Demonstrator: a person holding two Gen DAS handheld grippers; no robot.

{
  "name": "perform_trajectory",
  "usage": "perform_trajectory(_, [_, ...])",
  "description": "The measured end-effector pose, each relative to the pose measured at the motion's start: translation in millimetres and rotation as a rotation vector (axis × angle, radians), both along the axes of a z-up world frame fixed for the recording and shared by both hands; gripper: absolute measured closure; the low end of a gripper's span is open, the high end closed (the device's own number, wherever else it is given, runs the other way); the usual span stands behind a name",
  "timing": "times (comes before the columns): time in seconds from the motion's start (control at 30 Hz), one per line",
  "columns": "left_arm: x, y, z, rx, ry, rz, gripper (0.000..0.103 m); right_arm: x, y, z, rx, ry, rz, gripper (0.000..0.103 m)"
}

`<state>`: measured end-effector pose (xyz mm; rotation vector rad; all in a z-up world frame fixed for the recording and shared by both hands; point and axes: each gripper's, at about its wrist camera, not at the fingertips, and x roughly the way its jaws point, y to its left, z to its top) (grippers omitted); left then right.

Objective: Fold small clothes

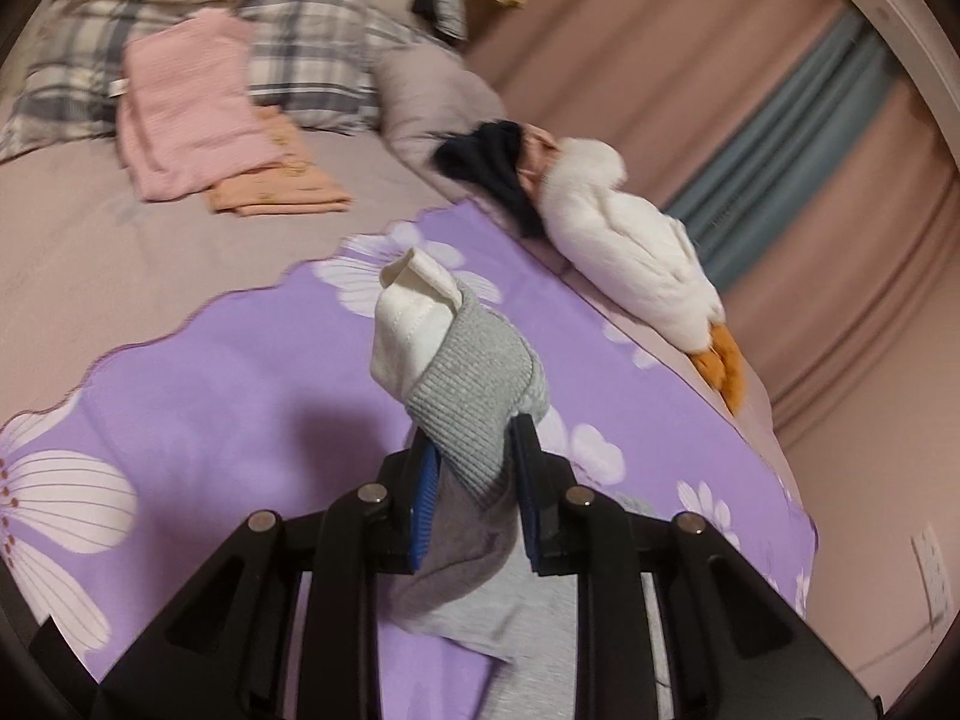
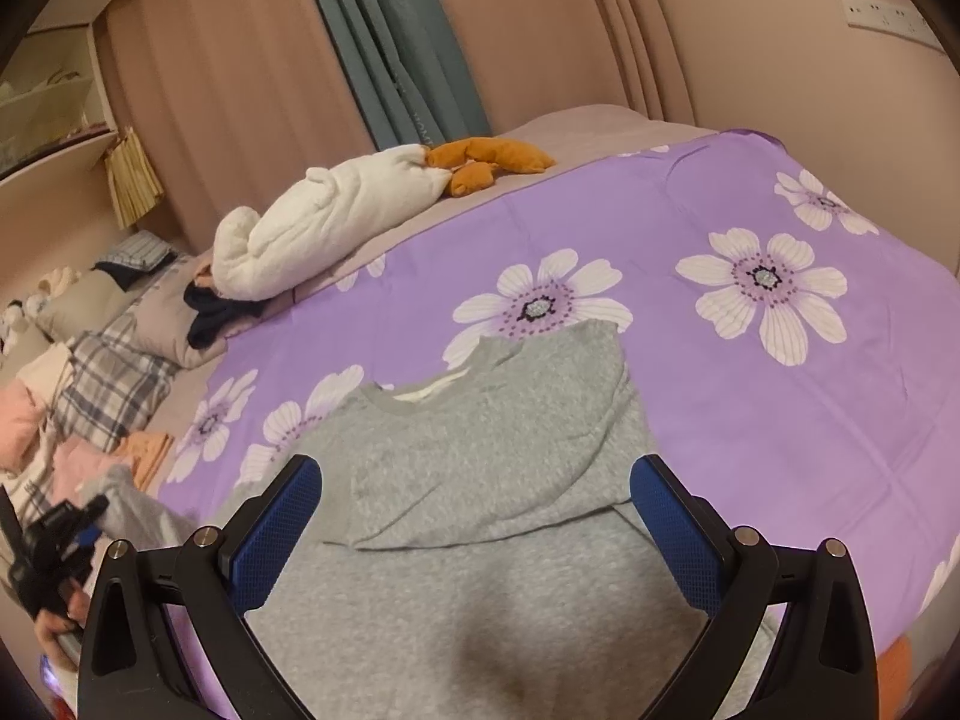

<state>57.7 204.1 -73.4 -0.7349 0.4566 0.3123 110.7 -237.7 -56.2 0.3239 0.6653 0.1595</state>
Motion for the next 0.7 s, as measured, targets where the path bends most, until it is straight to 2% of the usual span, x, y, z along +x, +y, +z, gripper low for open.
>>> perform_trajectory(0.3, [34.6, -60.1, 1.0, 0.095, 0.039, -0.176, 0.080, -3.2, -9.3, -2.0, 0.021, 0.006, -0.016, 0.001])
perform_trajectory(0.43, [50.2, -85.0, -10.8, 0.142, 0.090, -0.241, 0.080, -6.0, -12.9, -1.8, 0.020, 0.002, -0.028, 0.001])
perform_trajectory(0.7, [73.9, -117.0, -40.4, 0.172, 0.181, -0.342, 0.080, -2.6, -17.4, -9.2, 0.027, 0.028, -0.029, 0.001])
